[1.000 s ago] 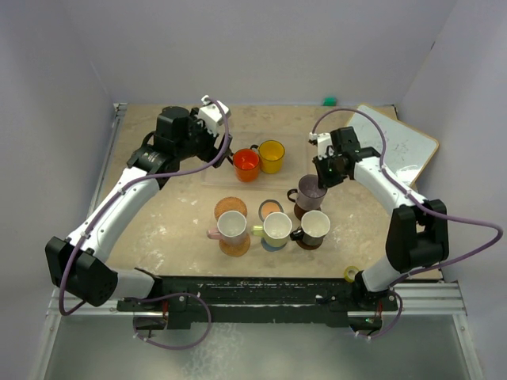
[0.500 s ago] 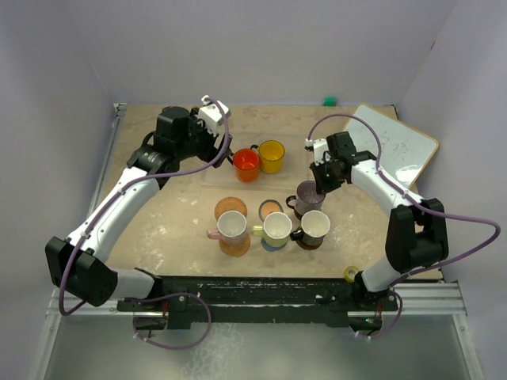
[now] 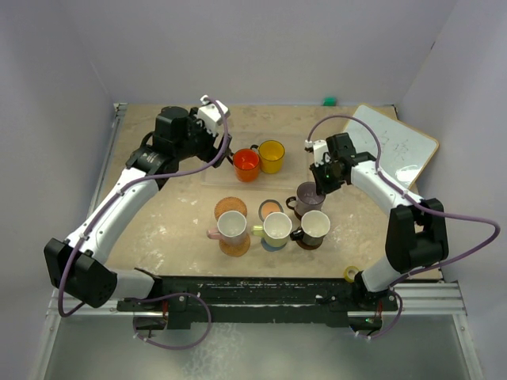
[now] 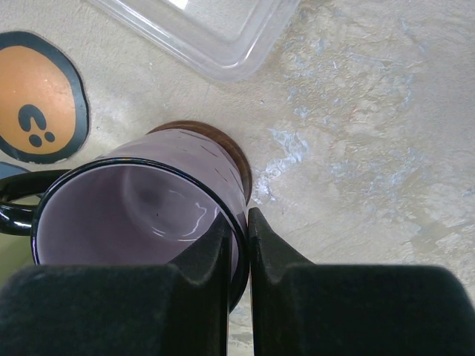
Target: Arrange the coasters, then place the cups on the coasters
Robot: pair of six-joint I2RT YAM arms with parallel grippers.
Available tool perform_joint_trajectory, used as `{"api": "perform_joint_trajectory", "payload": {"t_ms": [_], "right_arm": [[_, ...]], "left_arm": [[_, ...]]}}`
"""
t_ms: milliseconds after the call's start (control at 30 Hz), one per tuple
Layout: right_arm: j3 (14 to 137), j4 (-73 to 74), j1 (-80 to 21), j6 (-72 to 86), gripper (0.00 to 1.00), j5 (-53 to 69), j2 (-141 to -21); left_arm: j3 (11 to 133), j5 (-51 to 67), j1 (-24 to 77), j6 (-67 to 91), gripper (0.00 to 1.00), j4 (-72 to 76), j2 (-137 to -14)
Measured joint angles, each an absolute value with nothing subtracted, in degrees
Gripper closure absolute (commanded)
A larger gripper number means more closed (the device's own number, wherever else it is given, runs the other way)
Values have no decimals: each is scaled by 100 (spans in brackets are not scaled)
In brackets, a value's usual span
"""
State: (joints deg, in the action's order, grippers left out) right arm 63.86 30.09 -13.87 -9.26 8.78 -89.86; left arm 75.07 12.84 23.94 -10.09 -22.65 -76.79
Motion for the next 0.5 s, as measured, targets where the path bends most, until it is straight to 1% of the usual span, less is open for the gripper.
{"api": "perform_joint_trajectory", "payload": {"t_ms": [500], "right_arm": [[6296,2974,-1398,-965,100,873,-8986]], "left_arm": [[7507,1284,2394,-1009,23,-2263,-7638]]}}
